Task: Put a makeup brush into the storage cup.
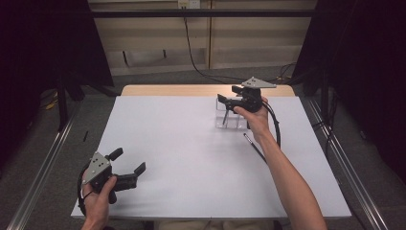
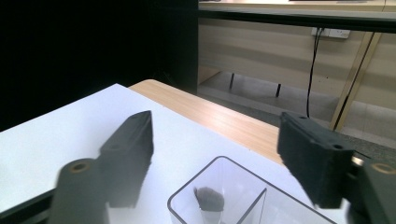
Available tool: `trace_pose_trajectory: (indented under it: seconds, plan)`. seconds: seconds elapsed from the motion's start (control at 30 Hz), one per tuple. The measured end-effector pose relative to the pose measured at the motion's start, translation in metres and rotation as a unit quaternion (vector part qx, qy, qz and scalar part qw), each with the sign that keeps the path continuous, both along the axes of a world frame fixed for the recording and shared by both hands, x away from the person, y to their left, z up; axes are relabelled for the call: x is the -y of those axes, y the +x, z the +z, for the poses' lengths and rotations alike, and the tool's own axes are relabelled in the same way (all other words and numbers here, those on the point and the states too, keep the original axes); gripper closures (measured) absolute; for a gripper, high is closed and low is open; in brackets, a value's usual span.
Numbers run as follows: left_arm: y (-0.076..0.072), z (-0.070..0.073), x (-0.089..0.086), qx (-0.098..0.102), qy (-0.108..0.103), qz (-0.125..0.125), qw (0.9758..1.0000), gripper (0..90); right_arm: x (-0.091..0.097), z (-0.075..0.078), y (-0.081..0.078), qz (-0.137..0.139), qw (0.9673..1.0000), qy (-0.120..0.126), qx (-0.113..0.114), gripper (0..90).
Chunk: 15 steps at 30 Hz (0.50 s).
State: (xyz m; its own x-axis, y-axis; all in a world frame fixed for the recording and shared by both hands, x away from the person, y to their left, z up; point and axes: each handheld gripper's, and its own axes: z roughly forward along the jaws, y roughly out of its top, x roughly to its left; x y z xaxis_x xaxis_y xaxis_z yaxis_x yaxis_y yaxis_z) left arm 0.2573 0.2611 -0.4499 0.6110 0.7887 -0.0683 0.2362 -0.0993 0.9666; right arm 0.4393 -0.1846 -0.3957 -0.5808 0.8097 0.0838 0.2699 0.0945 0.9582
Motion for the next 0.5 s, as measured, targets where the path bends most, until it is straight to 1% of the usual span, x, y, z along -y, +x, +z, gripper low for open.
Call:
trace_pose_trajectory:
  seconds: [0.03, 0.1, 0.17, 0.23, 0.3, 0.43, 0.5]
  plan:
    - [0.0003, -0.0001, -0.0002, 0.0, 0.003, -0.001, 1.0, 1.2, 0.0, 0.0001, -0.0003, -0.003, 1.0, -0.002, 0.0, 18.0]
    - [0.0008, -0.0003, -0.0007, -0.001, 0.004, 0.0, 1.0, 1.2, 0.0011, 0.0, -0.0008, -0.002, 1.0, -0.003, 0.002, 15.9]
    - [0.0012, -0.0002, -0.0013, -0.001, 0.004, 0.001, 1.0, 1.2, 0.0018, -0.0002, -0.0013, -0.008, 1.0, -0.002, 0.003, 8.4]
    - [0.0014, -0.0002, -0.002, 0.0, 0.005, 0.002, 1.0, 1.2, 0.003, -0.0002, -0.0023, -0.008, 1.0, -0.001, 0.004, 7.8]
    - [0.0015, -0.0002, -0.0025, 0.0, 0.006, 0.002, 1.0, 1.2, 0.0038, 0.0004, -0.0037, -0.006, 1.0, 0.0, 0.004, 4.4]
    - [0.001, -0.0002, -0.0021, -0.001, 0.0, 0.004, 1.0, 1.2, 0.0058, 0.0024, -0.0072, -0.006, 0.9999, 0.003, 0.009, 4.2]
    - [0.001, -0.0002, -0.0023, -0.001, 0.0, 0.005, 1.0, 1.2, 0.0069, 0.0032, -0.0098, -0.005, 0.9999, 0.0, 0.012, 4.0]
